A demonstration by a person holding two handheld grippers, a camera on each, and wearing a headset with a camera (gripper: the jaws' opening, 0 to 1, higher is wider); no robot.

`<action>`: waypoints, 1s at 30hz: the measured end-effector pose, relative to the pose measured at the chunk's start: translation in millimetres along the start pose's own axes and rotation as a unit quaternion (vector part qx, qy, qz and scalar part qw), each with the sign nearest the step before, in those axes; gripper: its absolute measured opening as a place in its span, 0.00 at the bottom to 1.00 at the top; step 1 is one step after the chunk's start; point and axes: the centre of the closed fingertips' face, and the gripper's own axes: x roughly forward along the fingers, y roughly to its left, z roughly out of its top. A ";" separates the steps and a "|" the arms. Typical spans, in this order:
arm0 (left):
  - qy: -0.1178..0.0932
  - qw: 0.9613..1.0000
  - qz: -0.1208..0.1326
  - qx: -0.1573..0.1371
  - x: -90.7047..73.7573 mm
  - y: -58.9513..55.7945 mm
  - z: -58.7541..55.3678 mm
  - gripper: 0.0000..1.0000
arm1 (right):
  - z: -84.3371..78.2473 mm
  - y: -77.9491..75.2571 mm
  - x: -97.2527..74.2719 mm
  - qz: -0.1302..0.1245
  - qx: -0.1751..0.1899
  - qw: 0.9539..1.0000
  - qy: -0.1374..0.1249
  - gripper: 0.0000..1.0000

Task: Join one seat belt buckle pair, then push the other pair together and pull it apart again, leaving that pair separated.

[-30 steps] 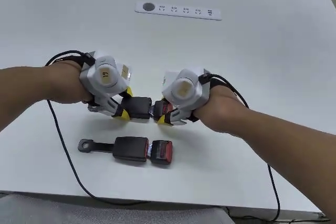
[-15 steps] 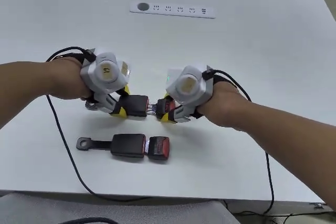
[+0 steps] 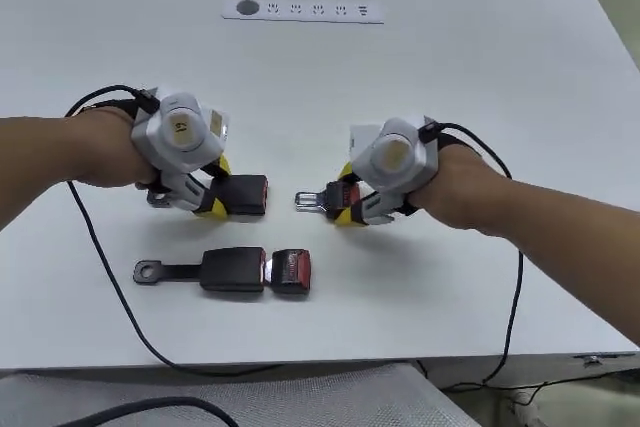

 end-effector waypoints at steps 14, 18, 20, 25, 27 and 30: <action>0.001 1.000 0.020 0.024 -0.7 -3.4 3.4 0.33 | -35.6 3.3 -17.1 0.006 0.030 0.999 0.018 0.33; 0.009 0.999 0.022 0.027 -1.0 0.2 1.7 0.33 | -36.0 1.4 -17.9 -0.002 0.031 0.999 0.026 0.36; 0.003 1.000 0.023 0.003 -1.0 1.0 -0.2 0.33 | -36.0 -0.4 -18.5 -0.010 0.042 0.999 0.026 0.43; -0.031 0.998 0.041 -0.047 -8.4 -2.8 -1.5 0.44 | -23.6 -4.3 -30.1 -0.035 0.100 0.994 -0.025 0.48; -0.038 0.997 0.049 -0.041 -16.6 -3.8 -3.3 0.44 | -17.1 0.1 -39.7 -0.041 0.116 0.992 -0.042 0.49; -0.050 0.995 0.076 -0.051 -33.3 -5.6 -8.9 0.47 | -20.1 11.8 -45.6 -0.055 0.129 0.988 -0.061 0.52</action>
